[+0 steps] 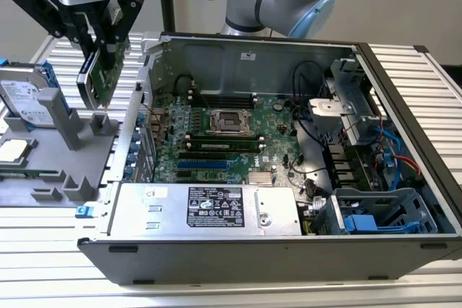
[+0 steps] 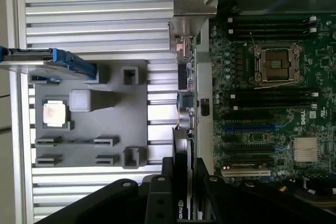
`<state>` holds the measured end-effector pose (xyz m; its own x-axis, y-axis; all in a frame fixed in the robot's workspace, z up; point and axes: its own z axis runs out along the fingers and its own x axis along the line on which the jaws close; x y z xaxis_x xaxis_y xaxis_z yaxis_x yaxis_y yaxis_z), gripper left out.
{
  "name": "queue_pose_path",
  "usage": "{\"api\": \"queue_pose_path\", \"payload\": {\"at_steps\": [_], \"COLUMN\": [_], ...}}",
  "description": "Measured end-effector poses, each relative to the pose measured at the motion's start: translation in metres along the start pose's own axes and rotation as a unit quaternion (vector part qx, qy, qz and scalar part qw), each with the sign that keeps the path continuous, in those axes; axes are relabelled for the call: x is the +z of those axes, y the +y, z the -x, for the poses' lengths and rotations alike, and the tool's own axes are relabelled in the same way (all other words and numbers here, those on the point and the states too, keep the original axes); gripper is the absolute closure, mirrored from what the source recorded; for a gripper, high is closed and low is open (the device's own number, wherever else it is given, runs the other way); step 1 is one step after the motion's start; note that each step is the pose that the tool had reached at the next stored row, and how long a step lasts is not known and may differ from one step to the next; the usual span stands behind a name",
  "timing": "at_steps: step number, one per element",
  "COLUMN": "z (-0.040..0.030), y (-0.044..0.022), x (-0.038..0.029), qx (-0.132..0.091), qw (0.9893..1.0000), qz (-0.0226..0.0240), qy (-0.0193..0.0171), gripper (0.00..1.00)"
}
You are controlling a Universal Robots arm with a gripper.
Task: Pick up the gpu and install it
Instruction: 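Pick up the gpu and move the gpu toward the slot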
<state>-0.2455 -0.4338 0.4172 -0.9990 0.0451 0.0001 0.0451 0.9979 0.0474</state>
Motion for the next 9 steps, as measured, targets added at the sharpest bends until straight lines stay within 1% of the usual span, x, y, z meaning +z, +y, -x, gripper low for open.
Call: {"api": "queue_pose_path", "payload": {"at_steps": [9], "z": [0.021], "y": [0.001], "x": [0.0001], "qx": [0.0], "qw": [1.0], "qz": [0.0], "qy": [0.0], "gripper": [1.0]}}
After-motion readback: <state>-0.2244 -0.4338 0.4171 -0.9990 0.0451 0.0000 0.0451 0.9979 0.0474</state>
